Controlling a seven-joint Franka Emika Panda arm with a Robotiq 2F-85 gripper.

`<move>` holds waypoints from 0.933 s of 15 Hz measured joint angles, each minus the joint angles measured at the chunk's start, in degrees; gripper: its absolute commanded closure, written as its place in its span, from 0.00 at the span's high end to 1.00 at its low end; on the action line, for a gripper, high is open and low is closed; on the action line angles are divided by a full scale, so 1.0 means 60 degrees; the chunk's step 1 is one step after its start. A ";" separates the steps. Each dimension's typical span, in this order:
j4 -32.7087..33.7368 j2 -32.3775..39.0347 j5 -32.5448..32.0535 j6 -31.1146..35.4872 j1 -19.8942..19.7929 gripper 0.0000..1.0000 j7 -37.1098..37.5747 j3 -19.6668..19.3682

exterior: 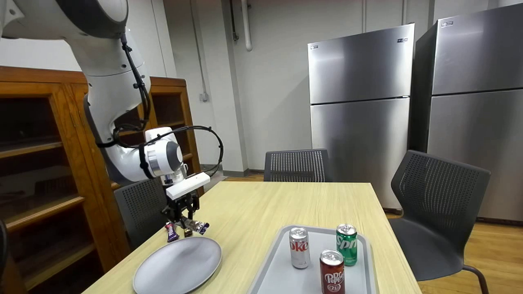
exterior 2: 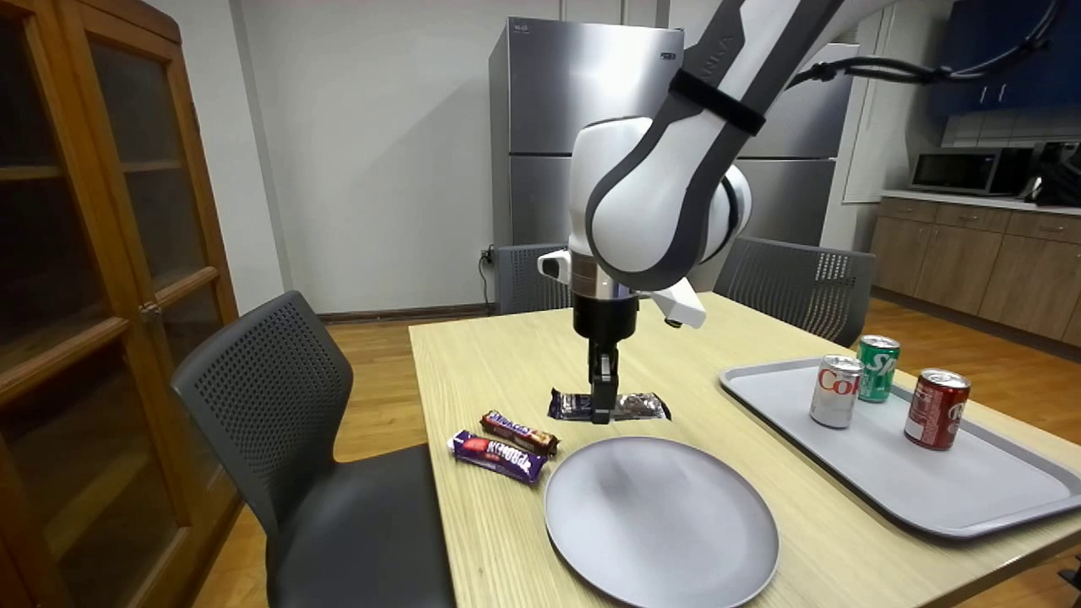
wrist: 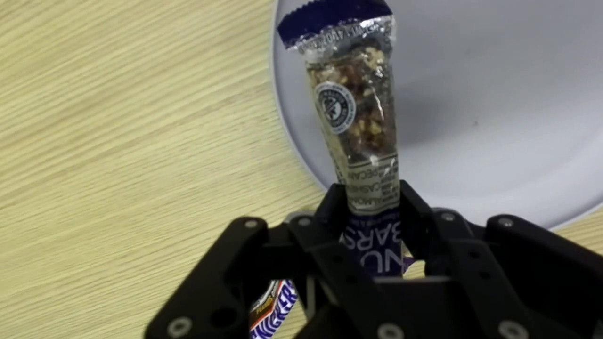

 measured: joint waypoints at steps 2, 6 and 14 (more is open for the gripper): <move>0.0521 0.0297 0.0079 -0.0250 0.0059 0.08 0.0442 0.0000; 0.1609 0.1019 0.0175 -0.0743 0.0231 0.08 0.1503 -0.0002; 0.3819 0.2474 0.0466 -0.1433 0.0627 0.08 0.3674 -0.0234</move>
